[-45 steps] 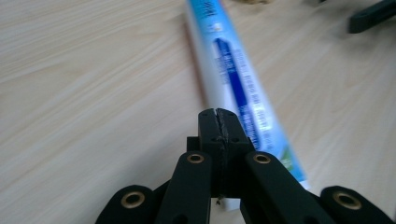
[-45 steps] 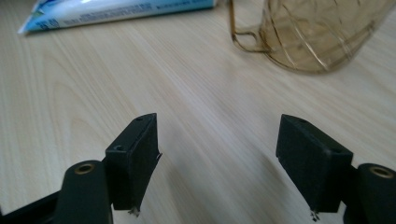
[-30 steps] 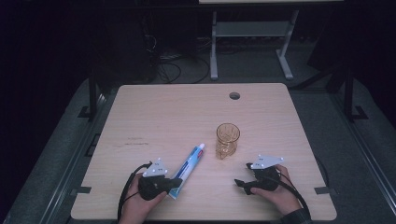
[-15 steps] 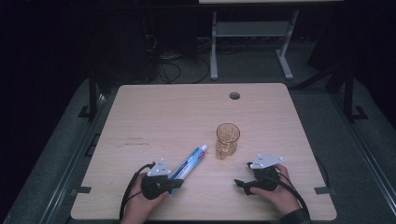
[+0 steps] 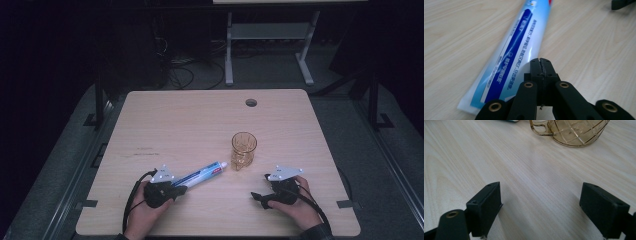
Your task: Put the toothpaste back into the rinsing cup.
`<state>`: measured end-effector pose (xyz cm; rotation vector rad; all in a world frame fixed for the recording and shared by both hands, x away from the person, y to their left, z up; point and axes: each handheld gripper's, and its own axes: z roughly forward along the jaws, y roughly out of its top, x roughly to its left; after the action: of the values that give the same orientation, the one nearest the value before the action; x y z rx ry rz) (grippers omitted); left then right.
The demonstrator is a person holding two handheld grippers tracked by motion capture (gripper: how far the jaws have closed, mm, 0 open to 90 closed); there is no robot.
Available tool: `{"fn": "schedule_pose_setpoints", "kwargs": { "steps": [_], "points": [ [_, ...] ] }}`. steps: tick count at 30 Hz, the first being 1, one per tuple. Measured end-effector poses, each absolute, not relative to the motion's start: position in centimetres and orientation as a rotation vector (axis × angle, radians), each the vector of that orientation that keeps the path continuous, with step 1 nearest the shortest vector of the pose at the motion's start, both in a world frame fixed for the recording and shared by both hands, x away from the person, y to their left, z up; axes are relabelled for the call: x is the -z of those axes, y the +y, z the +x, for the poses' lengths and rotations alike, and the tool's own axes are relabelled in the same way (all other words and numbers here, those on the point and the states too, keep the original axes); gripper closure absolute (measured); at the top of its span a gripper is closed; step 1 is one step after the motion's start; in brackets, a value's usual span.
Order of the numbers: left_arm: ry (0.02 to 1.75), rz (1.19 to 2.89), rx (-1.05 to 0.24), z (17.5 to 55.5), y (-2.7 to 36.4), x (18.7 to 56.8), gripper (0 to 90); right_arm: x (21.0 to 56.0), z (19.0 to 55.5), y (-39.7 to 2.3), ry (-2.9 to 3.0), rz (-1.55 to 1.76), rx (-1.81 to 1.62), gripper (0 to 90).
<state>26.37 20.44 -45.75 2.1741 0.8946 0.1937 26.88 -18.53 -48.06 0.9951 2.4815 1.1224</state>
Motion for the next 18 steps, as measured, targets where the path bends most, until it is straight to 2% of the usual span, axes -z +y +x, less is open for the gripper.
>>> {"fn": "schedule_pose_setpoints", "kwargs": {
  "steps": [18],
  "points": [
    [1.010, 2.155, -0.266, 29.2, 22.2, 45.8, 90.0, 48.1, 26.8, -18.4, 2.483, 0.980, -1.111, 16.1]
  ]
}}
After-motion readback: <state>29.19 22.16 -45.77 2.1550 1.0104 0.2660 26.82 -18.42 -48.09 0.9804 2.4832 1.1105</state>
